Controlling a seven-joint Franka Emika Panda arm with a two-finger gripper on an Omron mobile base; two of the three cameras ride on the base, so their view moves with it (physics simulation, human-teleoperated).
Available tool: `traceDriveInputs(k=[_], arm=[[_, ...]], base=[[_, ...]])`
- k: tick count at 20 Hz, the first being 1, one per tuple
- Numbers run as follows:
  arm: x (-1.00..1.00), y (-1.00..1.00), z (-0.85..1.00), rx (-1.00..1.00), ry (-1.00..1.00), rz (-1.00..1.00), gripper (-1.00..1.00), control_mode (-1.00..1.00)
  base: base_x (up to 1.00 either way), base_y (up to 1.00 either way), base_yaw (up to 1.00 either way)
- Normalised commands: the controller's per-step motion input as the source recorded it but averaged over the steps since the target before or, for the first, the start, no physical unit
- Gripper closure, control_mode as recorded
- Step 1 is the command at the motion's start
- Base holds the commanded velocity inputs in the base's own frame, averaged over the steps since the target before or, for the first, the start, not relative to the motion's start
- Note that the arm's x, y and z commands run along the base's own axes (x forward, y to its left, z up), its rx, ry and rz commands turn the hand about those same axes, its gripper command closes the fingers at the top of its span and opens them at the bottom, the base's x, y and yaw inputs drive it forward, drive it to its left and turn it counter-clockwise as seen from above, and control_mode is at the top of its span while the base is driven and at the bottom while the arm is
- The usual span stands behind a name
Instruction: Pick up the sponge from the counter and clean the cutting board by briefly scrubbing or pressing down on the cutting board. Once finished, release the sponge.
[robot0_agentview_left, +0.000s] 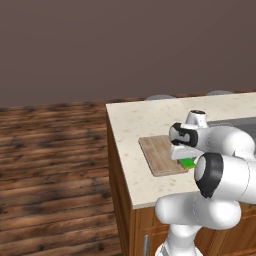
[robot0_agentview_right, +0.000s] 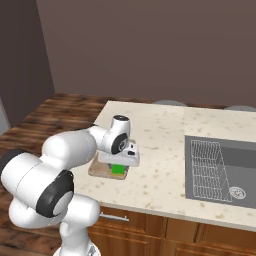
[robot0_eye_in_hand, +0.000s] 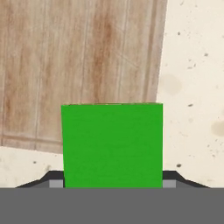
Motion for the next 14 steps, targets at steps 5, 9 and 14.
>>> traceDriveInputs(k=[5,9,14], arm=[[0.17,0.0,0.02,0.0,0.0,0.0,1.0,-1.0],[0.13,0.0,0.0,0.0,0.0,0.0,1.0,-1.0],[0.06,0.02,0.0,0.0,0.0,0.0,1.0,-1.0]], base=[[0.0,0.0,0.0],[0.0,0.0,0.0],[0.0,0.0,0.0]])
